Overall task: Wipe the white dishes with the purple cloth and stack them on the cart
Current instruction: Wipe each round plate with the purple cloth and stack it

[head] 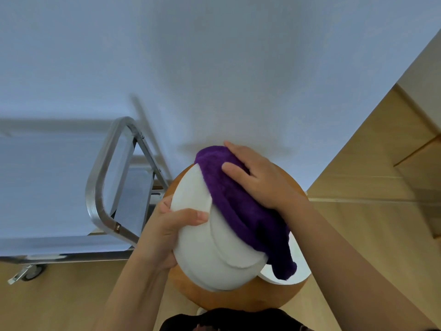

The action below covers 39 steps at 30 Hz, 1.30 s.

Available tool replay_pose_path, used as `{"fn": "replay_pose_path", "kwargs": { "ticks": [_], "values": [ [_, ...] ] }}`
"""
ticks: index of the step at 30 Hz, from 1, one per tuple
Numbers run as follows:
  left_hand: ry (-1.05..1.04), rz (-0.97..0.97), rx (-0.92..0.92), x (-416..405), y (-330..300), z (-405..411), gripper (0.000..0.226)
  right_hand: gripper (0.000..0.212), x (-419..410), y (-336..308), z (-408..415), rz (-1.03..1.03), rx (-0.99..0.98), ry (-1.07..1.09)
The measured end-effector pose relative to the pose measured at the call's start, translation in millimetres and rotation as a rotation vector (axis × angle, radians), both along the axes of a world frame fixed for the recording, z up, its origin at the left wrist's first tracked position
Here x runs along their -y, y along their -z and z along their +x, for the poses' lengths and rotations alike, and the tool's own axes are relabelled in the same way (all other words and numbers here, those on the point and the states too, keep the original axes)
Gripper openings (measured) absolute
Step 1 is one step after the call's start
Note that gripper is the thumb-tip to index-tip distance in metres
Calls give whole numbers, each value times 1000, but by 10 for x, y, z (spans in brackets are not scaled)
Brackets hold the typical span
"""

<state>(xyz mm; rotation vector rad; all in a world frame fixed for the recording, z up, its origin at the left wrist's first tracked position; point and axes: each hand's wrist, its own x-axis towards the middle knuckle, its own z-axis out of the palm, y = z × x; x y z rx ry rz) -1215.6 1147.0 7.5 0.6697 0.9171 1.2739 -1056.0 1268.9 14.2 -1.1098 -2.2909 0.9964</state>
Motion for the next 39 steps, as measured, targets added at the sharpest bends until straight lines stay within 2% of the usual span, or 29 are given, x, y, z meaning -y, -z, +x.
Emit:
{"fn": "replay_pose_path", "kwargs": {
  "ticks": [1, 3, 8, 12, 14, 16, 18, 20, 23, 27, 29, 31, 33, 35, 36, 39],
  "values": [
    [-3, -3, 15, 0, -9, -4, 40, 73, 5, -3, 28, 15, 38, -18],
    [-33, -21, 31, -8, -16, -5, 45, 84, 21, -1, 60, -29, 52, 14],
    [-145, -46, 49, -53, -11, 5, 40, 70, 39, 80, 128, -227, -44, 228],
    [-189, -94, 68, -64, -8, 5, 54, 63, 116, 103, 171, -245, -78, 293],
    [-227, -105, 86, -86, -8, 23, 62, 57, 153, 158, 188, -278, -166, 366],
    [-268, -105, 112, -119, -1, 69, 67, 52, 212, 244, 168, -385, -336, 469],
    [-326, -81, 125, -171, 13, 132, 55, 50, 315, 358, 104, -578, -513, 599],
    [-380, -56, 121, -219, 30, 212, 46, 44, 412, 430, 23, -712, -604, 694],
    [-417, -50, 110, -220, 94, 260, 46, 34, 382, 427, 43, -728, -662, 720],
    [-140, -87, 258, -159, 117, -22, 78, 20, 148, 307, 286, -527, -468, 514],
    [20, -158, 382, -166, 116, -189, 86, 25, 42, 259, 350, -475, -326, 402],
    [42, -256, 418, -188, 123, -203, 88, 41, -41, 252, 356, -400, -142, 359],
    [-41, -303, 342, -204, 174, -157, 72, 53, -103, 249, 334, -357, -66, 393],
    [-133, -278, 273, -199, 198, -113, 48, 57, -109, 214, 287, -334, -62, 395],
    [-163, -259, 261, -191, 204, -110, 44, 60, -88, 214, 265, -343, -88, 398],
    [-220, -207, 273, -190, 149, -68, 42, 45, 74, 229, 175, -387, -178, 417]
  ]
}}
